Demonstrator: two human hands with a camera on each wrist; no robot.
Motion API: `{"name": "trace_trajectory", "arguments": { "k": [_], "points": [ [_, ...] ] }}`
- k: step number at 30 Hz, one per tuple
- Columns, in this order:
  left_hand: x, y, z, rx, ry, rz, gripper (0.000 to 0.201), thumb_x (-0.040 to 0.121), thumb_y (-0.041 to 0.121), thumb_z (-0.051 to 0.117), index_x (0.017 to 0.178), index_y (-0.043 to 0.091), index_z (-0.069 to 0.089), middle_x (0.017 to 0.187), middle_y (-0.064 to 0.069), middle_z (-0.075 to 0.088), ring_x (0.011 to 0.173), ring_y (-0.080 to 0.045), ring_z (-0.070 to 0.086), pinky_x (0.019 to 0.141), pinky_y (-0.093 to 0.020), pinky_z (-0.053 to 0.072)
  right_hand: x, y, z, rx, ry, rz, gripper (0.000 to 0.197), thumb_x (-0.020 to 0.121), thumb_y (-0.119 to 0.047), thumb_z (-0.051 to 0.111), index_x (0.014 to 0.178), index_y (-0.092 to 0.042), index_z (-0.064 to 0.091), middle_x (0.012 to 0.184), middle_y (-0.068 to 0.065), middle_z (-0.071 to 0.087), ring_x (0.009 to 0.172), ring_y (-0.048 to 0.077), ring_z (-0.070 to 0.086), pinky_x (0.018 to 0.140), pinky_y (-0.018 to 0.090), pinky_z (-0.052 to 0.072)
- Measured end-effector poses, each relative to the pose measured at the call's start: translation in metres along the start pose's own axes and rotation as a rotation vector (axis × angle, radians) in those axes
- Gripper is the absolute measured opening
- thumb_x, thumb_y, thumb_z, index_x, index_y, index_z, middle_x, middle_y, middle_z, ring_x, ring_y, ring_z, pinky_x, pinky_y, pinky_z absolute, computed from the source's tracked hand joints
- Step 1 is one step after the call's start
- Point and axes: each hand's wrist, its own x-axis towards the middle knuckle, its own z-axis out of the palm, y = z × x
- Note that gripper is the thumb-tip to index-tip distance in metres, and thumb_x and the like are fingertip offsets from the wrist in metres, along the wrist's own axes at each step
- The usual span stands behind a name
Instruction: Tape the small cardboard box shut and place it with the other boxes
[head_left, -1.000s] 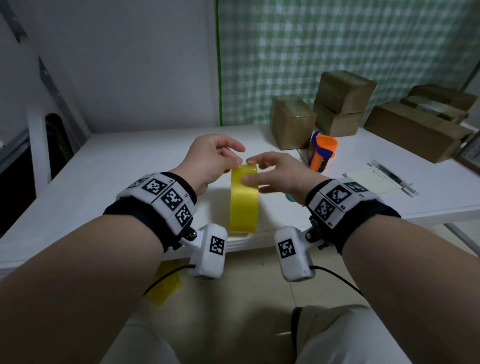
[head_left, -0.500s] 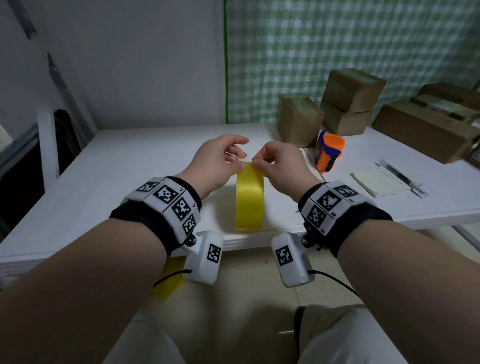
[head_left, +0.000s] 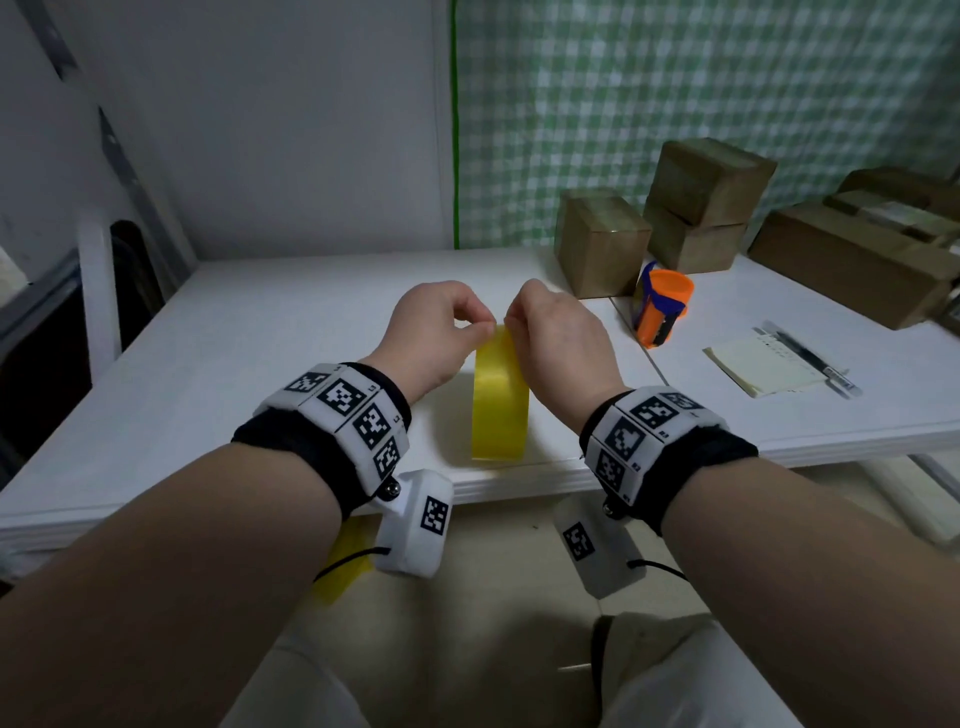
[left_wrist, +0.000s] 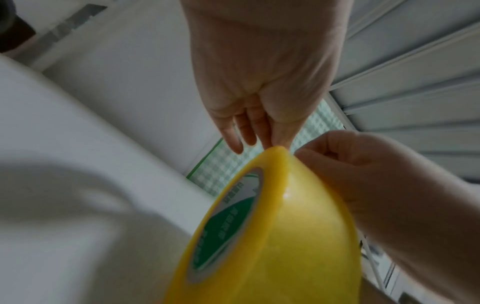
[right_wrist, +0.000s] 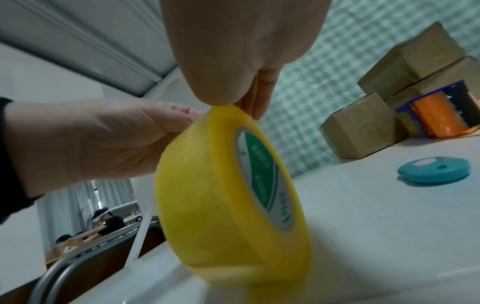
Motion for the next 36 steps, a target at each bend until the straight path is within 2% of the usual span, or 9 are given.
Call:
{"name": "trace_trajectory", "arguments": {
  "k": [5, 9, 16, 19, 22, 25, 28, 32, 36],
  "points": [
    [-0.001, -0.001, 0.008, 0.189, 0.061, 0.132, 0.005, 0.086, 0.011, 0.059, 0.082, 0.01, 0.062, 0.091, -0.006, 0.066, 0.086, -0.021, 0.059, 0.076, -0.03, 0.045, 0.0, 0.002, 0.003, -0.007, 0.041, -0.048, 0.018, 0.096, -0.015, 0.042, 0.1, -0.003, 0.055, 0.085, 0.02, 0.064, 0.078, 0.037, 0.059, 0.06, 0.035, 0.029],
    [0.003, -0.004, 0.008, 0.172, 0.057, 0.134, 0.004, 0.087, 0.013, 0.057, 0.084, 0.013, 0.059, 0.095, -0.007, 0.065, 0.09, -0.021, 0.059, 0.081, -0.034, 0.047, 0.003, 0.006, 0.002, 0.14, 0.056, 0.012, 0.016, 0.092, -0.018, 0.049, 0.097, -0.007, 0.06, 0.091, 0.014, 0.069, 0.085, 0.033, 0.062, 0.07, 0.04, 0.045],
    [0.006, -0.003, 0.003, 0.03, -0.034, 0.073, 0.007, 0.088, 0.012, 0.057, 0.083, 0.016, 0.057, 0.073, 0.007, 0.054, 0.078, -0.018, 0.056, 0.08, -0.04, 0.053, 0.011, 0.014, -0.005, 0.381, -0.019, 0.165, 0.012, 0.084, -0.011, 0.062, 0.093, -0.013, 0.069, 0.081, -0.002, 0.065, 0.08, 0.016, 0.062, 0.083, 0.034, 0.052],
    [0.004, -0.002, 0.003, -0.116, -0.041, -0.002, 0.005, 0.087, 0.009, 0.059, 0.089, 0.013, 0.058, 0.067, 0.0, 0.053, 0.07, -0.02, 0.056, 0.08, -0.044, 0.056, 0.011, 0.015, -0.009, 0.487, -0.057, 0.236, 0.012, 0.084, -0.012, 0.065, 0.094, -0.013, 0.071, 0.081, 0.008, 0.069, 0.076, 0.021, 0.065, 0.077, 0.034, 0.055],
    [0.003, -0.003, -0.001, -0.283, -0.067, -0.105, 0.02, 0.087, 0.01, 0.06, 0.101, 0.017, 0.047, 0.075, -0.009, 0.061, 0.075, -0.022, 0.059, 0.078, -0.036, 0.056, 0.009, 0.015, -0.012, 0.566, -0.078, 0.275, 0.015, 0.083, -0.012, 0.067, 0.097, -0.017, 0.069, 0.084, 0.013, 0.072, 0.075, 0.021, 0.065, 0.075, 0.035, 0.056],
    [0.002, -0.001, -0.005, -0.352, -0.106, -0.167, 0.021, 0.09, 0.008, 0.056, 0.09, 0.023, 0.042, 0.08, -0.01, 0.061, 0.077, -0.021, 0.059, 0.073, -0.032, 0.055, 0.01, 0.017, -0.019, 0.681, -0.13, 0.344, 0.034, 0.081, -0.009, 0.07, 0.107, -0.022, 0.052, 0.081, 0.013, 0.072, 0.076, 0.025, 0.069, 0.074, 0.043, 0.06],
    [0.001, 0.001, -0.005, -0.403, -0.131, -0.188, 0.025, 0.089, 0.0, 0.052, 0.078, 0.021, 0.044, 0.074, -0.006, 0.058, 0.07, -0.016, 0.057, 0.066, -0.029, 0.054, 0.011, 0.019, -0.026, 0.744, -0.191, 0.38, 0.03, 0.082, -0.005, 0.067, 0.095, -0.022, 0.046, 0.079, 0.013, 0.069, 0.075, 0.026, 0.069, 0.077, 0.049, 0.059],
    [-0.001, 0.001, -0.006, -0.434, -0.155, -0.183, 0.031, 0.086, -0.01, 0.045, 0.069, 0.015, 0.052, 0.074, -0.005, 0.055, 0.075, -0.021, 0.054, 0.069, -0.031, 0.053, 0.01, 0.018, -0.029, 0.833, -0.242, 0.384, 0.026, 0.089, 0.003, 0.055, 0.074, -0.017, 0.049, 0.081, 0.014, 0.067, 0.079, 0.021, 0.065, 0.075, 0.033, 0.058],
    [-0.003, 0.001, -0.008, -0.427, -0.146, -0.185, 0.028, 0.082, -0.011, 0.053, 0.068, 0.013, 0.059, 0.076, -0.005, 0.058, 0.077, -0.021, 0.057, 0.075, -0.034, 0.055, 0.011, 0.015, -0.027, 0.795, -0.267, 0.359, 0.027, 0.089, 0.001, 0.055, 0.07, -0.017, 0.059, 0.077, 0.007, 0.064, 0.078, 0.016, 0.061, 0.075, 0.032, 0.057]
  ]
}}
